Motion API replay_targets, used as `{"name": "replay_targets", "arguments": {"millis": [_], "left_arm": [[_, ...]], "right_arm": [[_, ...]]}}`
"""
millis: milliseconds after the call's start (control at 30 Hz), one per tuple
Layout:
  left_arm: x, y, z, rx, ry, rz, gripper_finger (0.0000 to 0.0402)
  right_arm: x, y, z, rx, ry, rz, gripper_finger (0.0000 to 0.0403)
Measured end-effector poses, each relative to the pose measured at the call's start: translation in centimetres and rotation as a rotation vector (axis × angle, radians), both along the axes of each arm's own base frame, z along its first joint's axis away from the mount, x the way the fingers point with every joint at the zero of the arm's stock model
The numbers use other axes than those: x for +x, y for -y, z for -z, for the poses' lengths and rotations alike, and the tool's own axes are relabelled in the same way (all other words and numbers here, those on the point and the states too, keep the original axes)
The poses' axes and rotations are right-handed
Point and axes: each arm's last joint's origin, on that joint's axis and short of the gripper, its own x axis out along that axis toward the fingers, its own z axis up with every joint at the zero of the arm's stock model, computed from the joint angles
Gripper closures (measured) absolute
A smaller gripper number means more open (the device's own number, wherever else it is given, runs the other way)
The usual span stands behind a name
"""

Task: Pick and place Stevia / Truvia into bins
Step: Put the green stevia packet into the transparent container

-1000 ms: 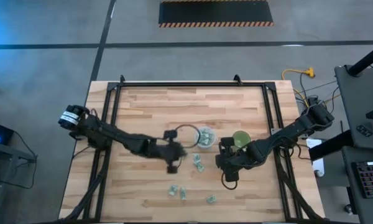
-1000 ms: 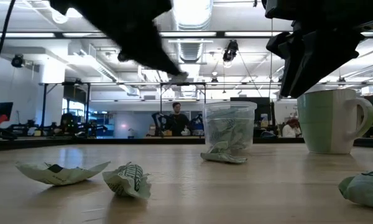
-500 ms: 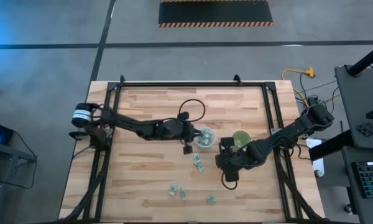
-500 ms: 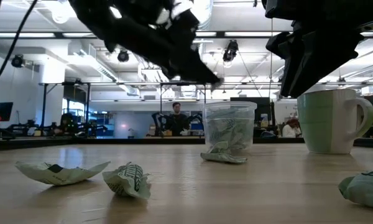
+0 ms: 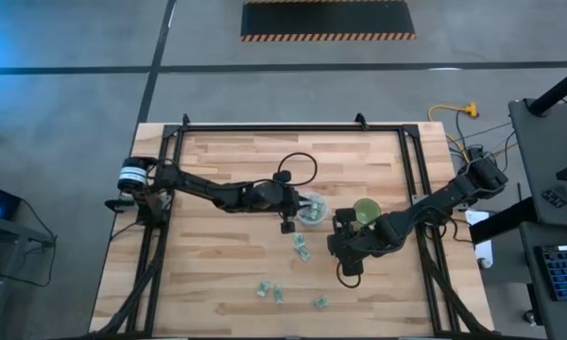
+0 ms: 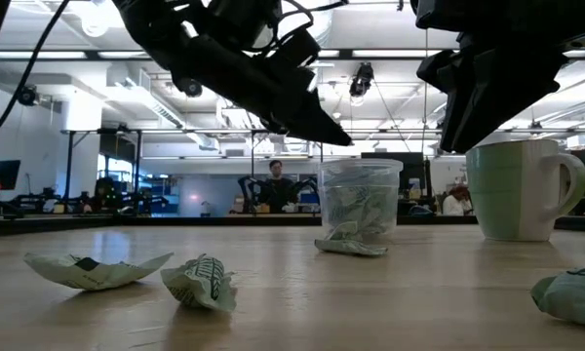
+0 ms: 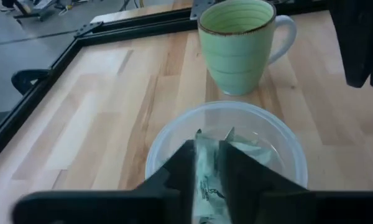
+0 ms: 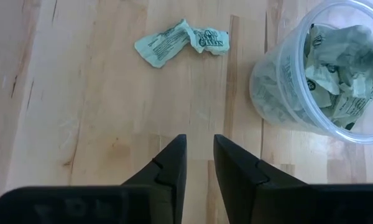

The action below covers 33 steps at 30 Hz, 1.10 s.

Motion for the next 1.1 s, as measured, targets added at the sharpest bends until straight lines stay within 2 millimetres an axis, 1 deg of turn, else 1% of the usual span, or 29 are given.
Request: {"name": "replay_targets", "arguments": {"millis": [167,233,300,367,500,633,700,867,933,1000,1100], "left_arm": [[0.0,0.0,-0.1,-0.003,0.003,-0.001,0.0264],[-0.2,0.0,-0.4,-0.003,-0.002,-0.003,0.0234],[-0.6,0.0,-1.1,-0.004,-0.008,-0.002,0.0212],[-1.3,0.1,-1.7,-0.032,-0.043,-0.014,0.0198],[-3.2,0.8,-2.6,-0.101,-0.158,-0.034,0.0192],[-5.5,2.6,-2.7,-0.153,-0.277,-0.021,0.0192],[-6.7,3.7,-2.1,-0.17,-0.335,-0.009,0.0192],[-8.6,6.3,-0.9,-0.208,-0.375,0.032,0.0192],[-9.1,6.8,-0.3,-0.201,-0.407,0.048,0.0192],[-9.3,7.1,-0.1,-0.196,-0.418,0.057,0.0192],[-9.5,7.2,-0.2,-0.193,-0.425,0.057,0.0191]], "right_arm": [[0.1,0.0,0.0,0.003,0.006,0.0,0.0335],[0.1,0.0,0.0,0.004,0.009,0.0,0.0335],[0.1,-0.1,-0.1,0.002,0.012,-0.007,0.0335],[0.2,-0.1,-0.1,0.003,0.023,-0.017,0.0335],[1.1,-0.6,0.0,0.023,0.125,-0.071,0.0335],[1.8,-0.9,0.7,0.052,0.215,-0.149,0.0335],[1.7,-0.9,1.3,0.028,0.209,-0.183,0.0335],[2.6,-0.9,2.1,0.006,0.249,-0.199,0.0335],[3.1,-1.0,3.1,0.0,0.249,-0.204,0.0335],[3.4,-1.1,4.6,-0.031,0.215,-0.229,0.0335],[3.9,-1.2,6.4,-0.129,0.183,-0.251,0.0335]]}}
